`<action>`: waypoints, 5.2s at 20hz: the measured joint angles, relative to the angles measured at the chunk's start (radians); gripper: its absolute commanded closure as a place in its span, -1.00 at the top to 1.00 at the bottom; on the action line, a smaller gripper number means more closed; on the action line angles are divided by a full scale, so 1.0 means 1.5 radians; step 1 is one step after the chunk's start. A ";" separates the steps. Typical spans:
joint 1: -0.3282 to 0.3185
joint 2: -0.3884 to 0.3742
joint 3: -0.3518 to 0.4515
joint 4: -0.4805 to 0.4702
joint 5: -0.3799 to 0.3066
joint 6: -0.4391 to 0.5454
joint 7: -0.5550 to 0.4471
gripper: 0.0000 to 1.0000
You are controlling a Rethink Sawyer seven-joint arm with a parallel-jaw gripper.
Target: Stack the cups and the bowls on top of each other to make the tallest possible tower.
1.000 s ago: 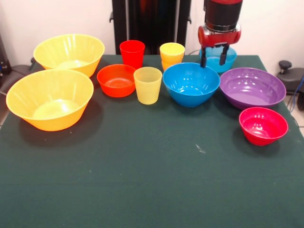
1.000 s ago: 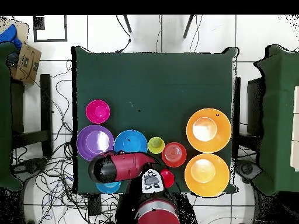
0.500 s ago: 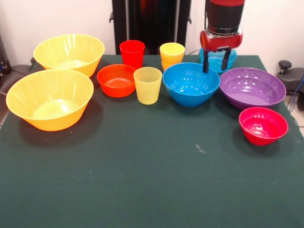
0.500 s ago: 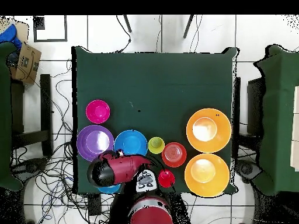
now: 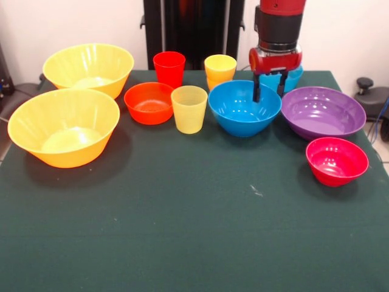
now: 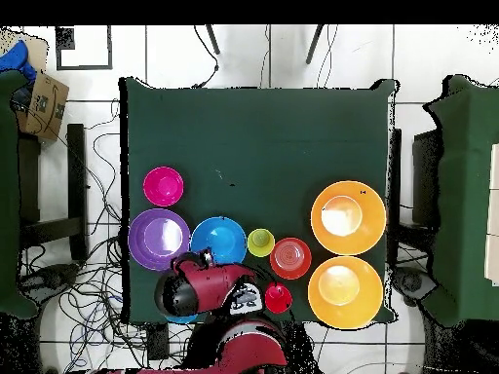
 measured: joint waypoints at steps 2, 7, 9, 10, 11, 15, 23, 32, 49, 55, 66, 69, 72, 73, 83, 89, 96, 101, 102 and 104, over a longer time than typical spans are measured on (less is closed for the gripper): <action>0.001 0.005 -0.003 0.000 -0.003 -0.005 0.000 1.00; 0.000 0.018 -0.010 0.001 -0.013 -0.010 0.000 1.00; 0.000 0.021 -0.011 0.002 -0.017 -0.010 0.000 1.00; -0.001 0.023 -0.011 0.003 -0.019 -0.010 0.000 1.00; -0.001 0.023 -0.011 0.003 -0.020 -0.010 0.000 1.00; 0.000 0.031 -0.011 0.009 -0.028 -0.010 0.000 1.00; 0.009 0.037 -0.010 0.012 -0.029 -0.017 0.000 -1.00; 0.009 0.026 -0.006 0.016 -0.029 -0.040 0.000 -1.00; -0.044 -0.034 0.040 -0.008 0.013 0.046 0.000 -1.00; -0.033 -0.024 0.035 -0.074 0.031 0.093 0.000 -1.00; -0.009 0.036 0.023 -0.220 0.053 0.113 0.000 -1.00; 0.000 0.058 0.011 -0.265 0.061 0.119 0.000 -1.00; 0.015 0.075 -0.010 -0.313 0.065 0.148 0.000 -1.00; 0.018 0.076 -0.015 -0.321 0.065 0.159 0.000 -1.00; 0.018 0.051 -0.057 -0.342 0.065 0.259 0.000 -1.00; 0.004 0.009 -0.090 -0.319 0.065 0.263 0.000 -1.00; 0.004 -0.018 -0.111 -0.280 0.065 0.261 0.000 -1.00; 0.006 -0.005 -0.126 -0.256 0.065 0.216 0.000 -1.00; 0.007 0.003 -0.130 -0.251 0.065 0.199 0.000 -1.00; 0.008 0.015 -0.132 -0.245 0.065 0.171 0.000 -1.00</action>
